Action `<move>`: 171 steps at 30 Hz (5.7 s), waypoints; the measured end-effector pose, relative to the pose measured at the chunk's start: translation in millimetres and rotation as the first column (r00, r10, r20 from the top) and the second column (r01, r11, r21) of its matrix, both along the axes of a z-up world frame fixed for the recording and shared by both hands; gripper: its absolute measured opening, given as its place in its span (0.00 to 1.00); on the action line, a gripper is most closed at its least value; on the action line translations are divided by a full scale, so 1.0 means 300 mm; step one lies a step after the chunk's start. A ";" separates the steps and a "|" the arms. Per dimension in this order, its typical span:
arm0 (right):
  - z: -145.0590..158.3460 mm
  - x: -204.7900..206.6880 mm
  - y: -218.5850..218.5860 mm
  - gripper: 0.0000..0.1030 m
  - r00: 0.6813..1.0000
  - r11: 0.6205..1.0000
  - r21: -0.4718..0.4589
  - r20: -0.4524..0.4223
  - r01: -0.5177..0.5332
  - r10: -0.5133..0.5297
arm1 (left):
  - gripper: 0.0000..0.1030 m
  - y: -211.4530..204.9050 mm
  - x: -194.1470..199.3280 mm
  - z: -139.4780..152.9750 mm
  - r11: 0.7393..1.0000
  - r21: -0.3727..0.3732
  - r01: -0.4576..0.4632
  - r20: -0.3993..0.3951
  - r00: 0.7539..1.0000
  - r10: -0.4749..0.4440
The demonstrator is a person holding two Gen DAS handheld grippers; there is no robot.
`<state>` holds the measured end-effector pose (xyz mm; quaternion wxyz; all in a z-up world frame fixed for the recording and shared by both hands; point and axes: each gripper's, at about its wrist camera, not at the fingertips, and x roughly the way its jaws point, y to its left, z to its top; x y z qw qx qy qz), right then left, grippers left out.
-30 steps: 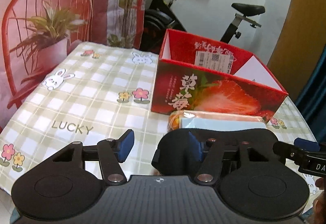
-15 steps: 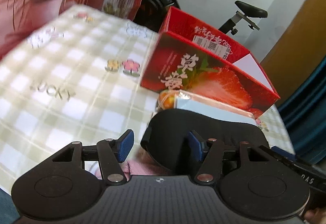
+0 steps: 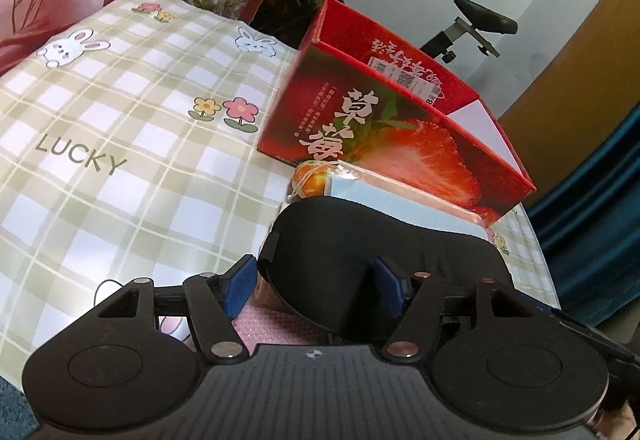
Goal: Organize soft objects
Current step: 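Move the right gripper down to the black eye mask beside the box, then close the right gripper on the edge of the black eye mask, then carry the eye mask into the red box and open the right gripper, then grasp the blue cotton pad bag with the left gripper, then lift the blue bag and carry it over the red box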
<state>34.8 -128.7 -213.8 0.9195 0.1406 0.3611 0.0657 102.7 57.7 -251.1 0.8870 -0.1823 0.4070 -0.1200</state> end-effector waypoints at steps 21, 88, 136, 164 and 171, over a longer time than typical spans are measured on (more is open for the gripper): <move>0.150 -0.055 -0.014 0.34 0.992 1.000 -0.005 0.123 0.002 -0.002 | 0.17 -0.025 -0.064 0.118 0.989 0.149 0.011 0.157 0.987 -0.035; 0.143 0.621 -0.102 0.34 0.996 0.980 -0.193 -0.069 0.042 -0.056 | 0.13 -0.277 0.525 0.266 0.924 0.339 0.177 0.079 0.973 -0.215; -0.012 -0.005 0.058 0.46 0.992 0.997 -0.002 -0.097 -0.076 0.075 | 0.45 -0.127 -0.013 0.017 0.978 0.059 0.200 -0.027 0.980 -0.199; 0.130 -0.020 0.065 0.40 0.993 0.994 -0.018 0.042 -0.106 0.107 | 0.43 -0.141 -0.065 0.171 0.968 0.115 0.222 0.142 0.961 -0.238; 0.226 0.019 0.068 0.40 0.987 0.992 -0.048 0.104 -0.115 0.120 | 0.43 -0.148 -0.027 0.258 0.969 0.116 0.216 0.193 0.953 -0.236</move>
